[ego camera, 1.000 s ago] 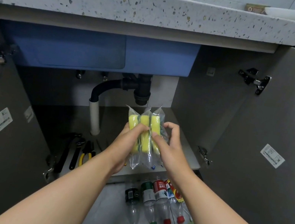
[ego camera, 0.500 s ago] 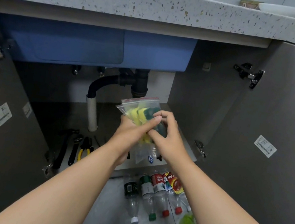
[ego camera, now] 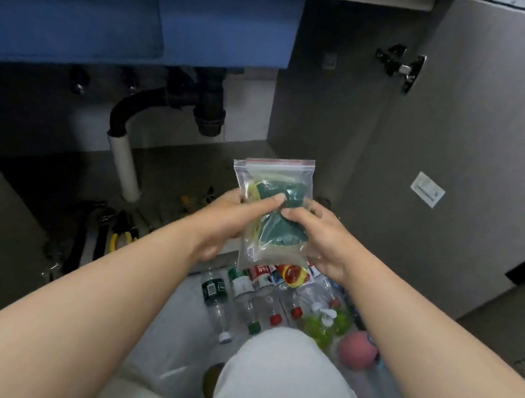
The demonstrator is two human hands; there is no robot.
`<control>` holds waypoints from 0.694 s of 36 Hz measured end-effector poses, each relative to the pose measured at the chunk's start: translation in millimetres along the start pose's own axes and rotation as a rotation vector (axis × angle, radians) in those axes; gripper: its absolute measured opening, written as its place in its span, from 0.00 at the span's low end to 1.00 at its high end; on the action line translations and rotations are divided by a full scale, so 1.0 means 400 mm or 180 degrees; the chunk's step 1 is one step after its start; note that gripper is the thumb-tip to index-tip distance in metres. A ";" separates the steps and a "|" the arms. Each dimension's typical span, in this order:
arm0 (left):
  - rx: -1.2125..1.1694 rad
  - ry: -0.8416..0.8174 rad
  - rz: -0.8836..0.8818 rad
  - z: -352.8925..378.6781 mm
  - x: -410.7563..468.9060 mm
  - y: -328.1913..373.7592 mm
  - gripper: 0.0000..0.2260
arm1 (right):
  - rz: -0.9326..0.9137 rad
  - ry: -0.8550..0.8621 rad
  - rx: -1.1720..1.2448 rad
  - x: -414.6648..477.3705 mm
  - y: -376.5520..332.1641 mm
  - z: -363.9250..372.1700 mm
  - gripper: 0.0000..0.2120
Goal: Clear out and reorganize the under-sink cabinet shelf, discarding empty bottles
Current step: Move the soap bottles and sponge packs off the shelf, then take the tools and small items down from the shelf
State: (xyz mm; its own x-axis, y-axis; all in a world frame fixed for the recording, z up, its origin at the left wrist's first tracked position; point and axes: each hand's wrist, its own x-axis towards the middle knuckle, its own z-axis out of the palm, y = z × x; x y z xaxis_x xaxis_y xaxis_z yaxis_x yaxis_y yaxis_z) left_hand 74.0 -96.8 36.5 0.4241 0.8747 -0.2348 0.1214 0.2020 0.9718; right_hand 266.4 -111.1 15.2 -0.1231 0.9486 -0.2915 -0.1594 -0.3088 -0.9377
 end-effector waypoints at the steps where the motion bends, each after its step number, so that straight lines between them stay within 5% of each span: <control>1: 0.0314 0.0017 -0.0130 0.008 0.011 -0.021 0.26 | 0.0097 0.0127 0.0025 -0.005 0.036 -0.024 0.20; 4: 0.1121 0.0050 -0.0586 0.002 0.046 -0.099 0.36 | 0.0552 0.0486 0.0023 -0.025 0.174 -0.088 0.20; 11: 0.1880 -0.0100 -0.0817 -0.055 0.128 -0.270 0.08 | 0.1554 0.1080 -0.0151 -0.048 0.500 -0.186 0.11; 16: 0.1809 -0.0177 -0.1204 -0.066 0.157 -0.369 0.07 | 0.2053 0.1196 -0.0503 -0.029 0.631 -0.249 0.11; 20: 0.1835 -0.0247 -0.1317 -0.075 0.175 -0.433 0.10 | 0.2173 0.1296 -0.0539 -0.002 0.699 -0.274 0.01; 25: 0.1777 -0.0283 -0.1415 -0.075 0.195 -0.502 0.08 | 0.2206 0.1540 -0.0948 0.032 0.774 -0.291 0.14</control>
State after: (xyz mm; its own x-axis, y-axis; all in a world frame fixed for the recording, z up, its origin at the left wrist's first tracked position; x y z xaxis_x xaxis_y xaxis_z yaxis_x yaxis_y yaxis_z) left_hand 55.7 -56.0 -176.2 0.2966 0.7180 -0.6297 0.7302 0.2544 0.6340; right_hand 329.5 -186.5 -300.7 0.3400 0.5019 -0.7953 0.0663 -0.8563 -0.5121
